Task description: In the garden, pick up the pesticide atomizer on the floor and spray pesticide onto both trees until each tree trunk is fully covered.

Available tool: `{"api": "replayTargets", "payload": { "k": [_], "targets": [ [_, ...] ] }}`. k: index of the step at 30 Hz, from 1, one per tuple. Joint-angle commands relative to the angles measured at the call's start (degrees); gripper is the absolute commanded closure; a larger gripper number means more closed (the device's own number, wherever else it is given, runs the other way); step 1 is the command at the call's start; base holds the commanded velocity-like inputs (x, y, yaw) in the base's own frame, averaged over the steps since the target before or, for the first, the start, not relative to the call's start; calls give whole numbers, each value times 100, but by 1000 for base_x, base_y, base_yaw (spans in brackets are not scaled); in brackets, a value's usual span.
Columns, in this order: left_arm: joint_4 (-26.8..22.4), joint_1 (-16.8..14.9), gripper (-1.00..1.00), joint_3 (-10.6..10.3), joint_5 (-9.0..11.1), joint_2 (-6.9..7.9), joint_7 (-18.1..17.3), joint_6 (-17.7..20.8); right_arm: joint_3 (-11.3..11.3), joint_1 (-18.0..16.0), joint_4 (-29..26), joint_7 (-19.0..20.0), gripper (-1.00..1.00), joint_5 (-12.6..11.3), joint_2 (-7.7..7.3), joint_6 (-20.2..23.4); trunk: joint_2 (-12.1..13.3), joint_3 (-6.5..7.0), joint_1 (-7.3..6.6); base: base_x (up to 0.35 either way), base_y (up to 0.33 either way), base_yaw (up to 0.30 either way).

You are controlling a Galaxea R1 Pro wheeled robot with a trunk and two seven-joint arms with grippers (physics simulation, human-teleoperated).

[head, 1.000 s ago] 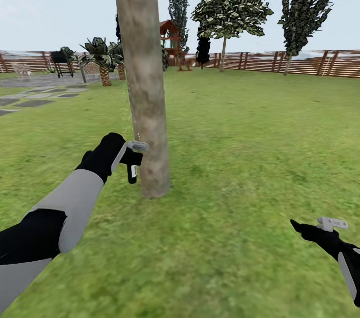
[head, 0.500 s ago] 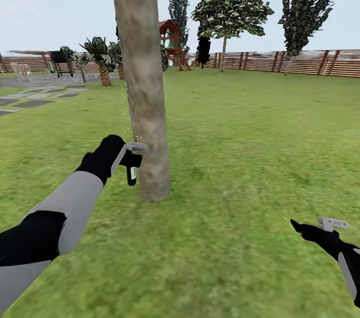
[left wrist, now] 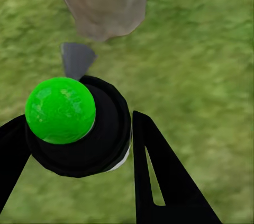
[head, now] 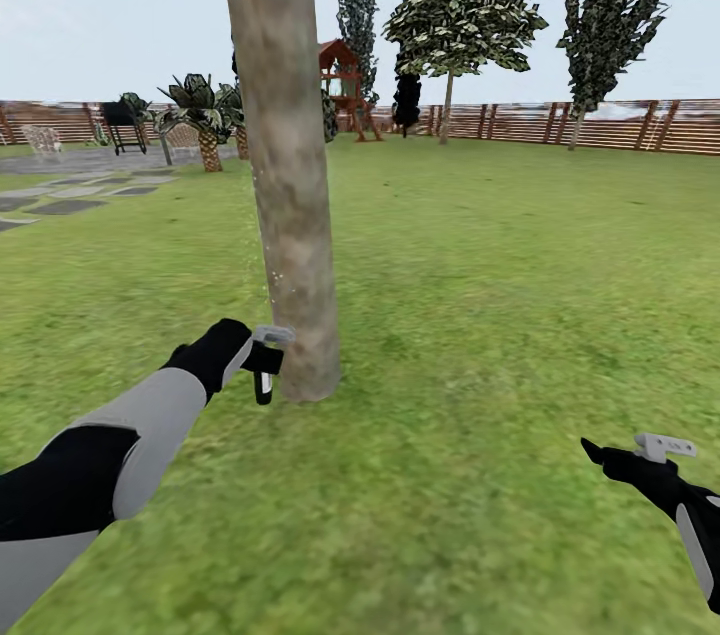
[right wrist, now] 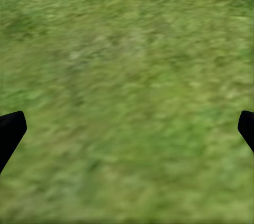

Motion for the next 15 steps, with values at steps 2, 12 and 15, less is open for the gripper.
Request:
{"api": "replayTargets", "payload": {
  "k": [2, 12, 15],
  "targets": [
    [2, 31, 100, 0, 2, 0, 0, -107, 0, 3, 0, 0, -100, 0, 0, 0, 0, 0, 0, 0, 0, 0],
    [-30, 189, 100, 16, 7, 0, 8, -436, 2, 2, 0, 0, -100, 4, -9, 0, 0, 0, 0, 0, 0, 0],
    [-23, 189, 100, 11, 12, 0, 9, -432, 2, 1, 0, 0, -100, 8, -8, 0, 0, 0, 0, 0, 0, -140]
  ]
}}
